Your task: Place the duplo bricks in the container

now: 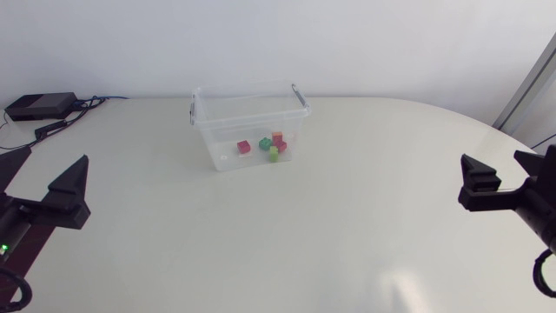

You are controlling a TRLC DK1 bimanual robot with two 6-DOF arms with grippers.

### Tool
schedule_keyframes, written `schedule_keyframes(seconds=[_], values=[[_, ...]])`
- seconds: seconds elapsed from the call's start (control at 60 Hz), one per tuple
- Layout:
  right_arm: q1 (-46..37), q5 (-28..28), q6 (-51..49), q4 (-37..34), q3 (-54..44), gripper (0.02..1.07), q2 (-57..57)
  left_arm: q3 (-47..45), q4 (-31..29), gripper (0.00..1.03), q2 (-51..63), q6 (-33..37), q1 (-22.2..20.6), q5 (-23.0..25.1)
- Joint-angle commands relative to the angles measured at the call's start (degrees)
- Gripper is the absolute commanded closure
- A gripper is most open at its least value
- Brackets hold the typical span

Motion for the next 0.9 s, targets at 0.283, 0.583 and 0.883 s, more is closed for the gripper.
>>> schedule_keyframes(seconds=[0.283, 0.583, 0.883], values=[[0.1, -2.5, 4.4, 2.7, -10.2, 0.06, -11.2, -7.9, 1.0, 0.03, -6.4, -6.3, -0.3, 0.4], [0.4, -4.7, 6.8, 4.2, -17.6, 0.07, -20.1, -13.4, 1.3, 0.03, -11.2, -11.2, -0.8, 0.8], [0.6, -5.9, 8.1, 5.0, -21.4, 0.07, -24.7, -16.3, 1.4, 0.03, -13.8, -13.7, -1.1, 1.0]])
